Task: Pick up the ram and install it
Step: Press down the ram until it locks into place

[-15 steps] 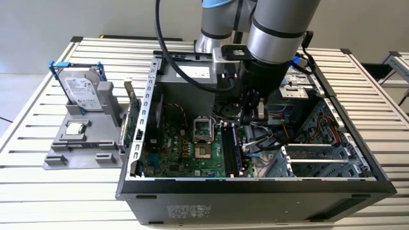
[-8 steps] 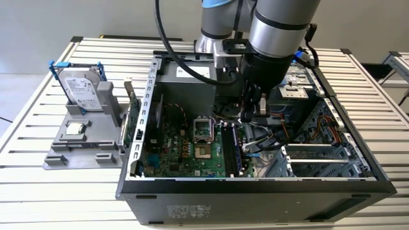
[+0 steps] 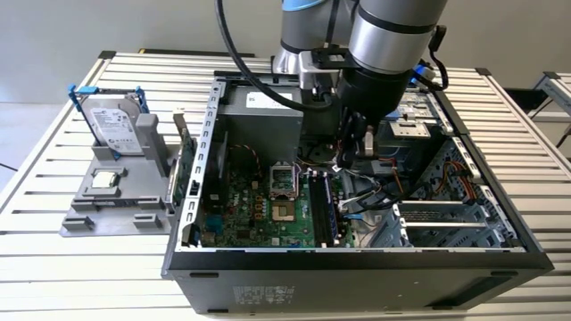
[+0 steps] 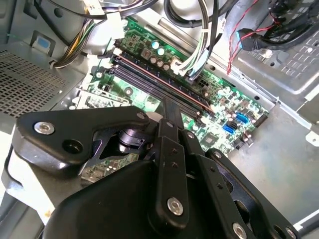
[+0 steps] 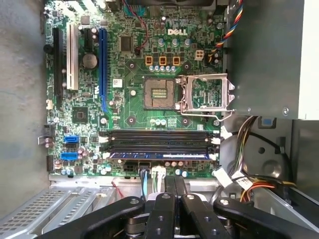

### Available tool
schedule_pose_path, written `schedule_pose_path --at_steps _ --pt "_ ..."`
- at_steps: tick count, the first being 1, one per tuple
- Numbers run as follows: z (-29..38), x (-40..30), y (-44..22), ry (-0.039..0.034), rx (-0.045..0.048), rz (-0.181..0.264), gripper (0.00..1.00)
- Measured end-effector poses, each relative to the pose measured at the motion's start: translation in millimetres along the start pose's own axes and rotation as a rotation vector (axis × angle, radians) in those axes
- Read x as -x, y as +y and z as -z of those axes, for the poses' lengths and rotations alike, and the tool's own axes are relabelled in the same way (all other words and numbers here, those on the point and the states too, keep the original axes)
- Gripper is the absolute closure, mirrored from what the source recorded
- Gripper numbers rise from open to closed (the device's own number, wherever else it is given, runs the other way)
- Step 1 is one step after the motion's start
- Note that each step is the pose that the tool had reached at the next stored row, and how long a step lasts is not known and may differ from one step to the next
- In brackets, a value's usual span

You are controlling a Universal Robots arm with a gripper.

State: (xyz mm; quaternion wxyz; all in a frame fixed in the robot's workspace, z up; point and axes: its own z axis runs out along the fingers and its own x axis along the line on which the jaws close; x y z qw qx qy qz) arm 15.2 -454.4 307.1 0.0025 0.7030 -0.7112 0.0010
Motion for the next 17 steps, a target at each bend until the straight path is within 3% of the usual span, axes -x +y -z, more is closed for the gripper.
schedule_pose_path --at_steps 11,17 --pt "16.9 -0.1 0.0 -0.0002 0.0 0.0 1.0" --pt "20.4 -0.1 0.1 -0.0003 0.0 -0.002 1.0"
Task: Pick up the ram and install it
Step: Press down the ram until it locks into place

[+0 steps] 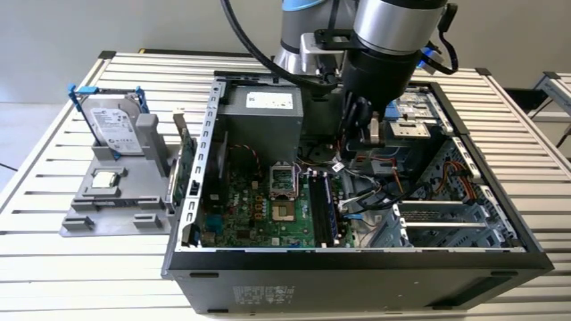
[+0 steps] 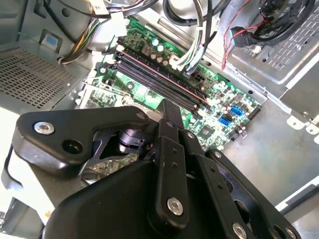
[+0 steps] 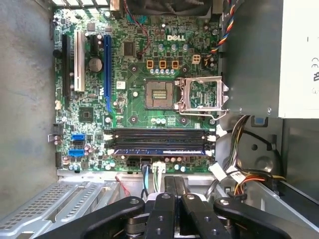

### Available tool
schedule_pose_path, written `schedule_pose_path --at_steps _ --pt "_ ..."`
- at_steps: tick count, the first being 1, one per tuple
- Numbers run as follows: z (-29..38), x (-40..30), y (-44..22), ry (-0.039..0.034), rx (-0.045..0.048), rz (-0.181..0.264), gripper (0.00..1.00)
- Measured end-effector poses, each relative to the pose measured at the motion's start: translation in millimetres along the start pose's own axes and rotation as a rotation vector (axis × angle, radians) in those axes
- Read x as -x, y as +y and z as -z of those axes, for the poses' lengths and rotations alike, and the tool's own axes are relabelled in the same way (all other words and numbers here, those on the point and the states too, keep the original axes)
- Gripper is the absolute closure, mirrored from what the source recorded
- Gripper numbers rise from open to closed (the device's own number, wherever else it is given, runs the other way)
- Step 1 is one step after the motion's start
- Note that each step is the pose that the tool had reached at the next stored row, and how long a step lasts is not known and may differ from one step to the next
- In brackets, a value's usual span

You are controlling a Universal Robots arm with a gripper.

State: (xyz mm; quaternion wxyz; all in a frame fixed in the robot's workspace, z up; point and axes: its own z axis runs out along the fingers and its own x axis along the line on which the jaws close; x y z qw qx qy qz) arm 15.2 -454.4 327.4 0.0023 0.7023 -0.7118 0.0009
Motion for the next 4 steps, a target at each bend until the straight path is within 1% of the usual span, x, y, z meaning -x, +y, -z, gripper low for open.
schedule_pose_path --at_steps 4 --pt "0.1 0.0 0.0 0.0002 0.0001 0.0 1.0"
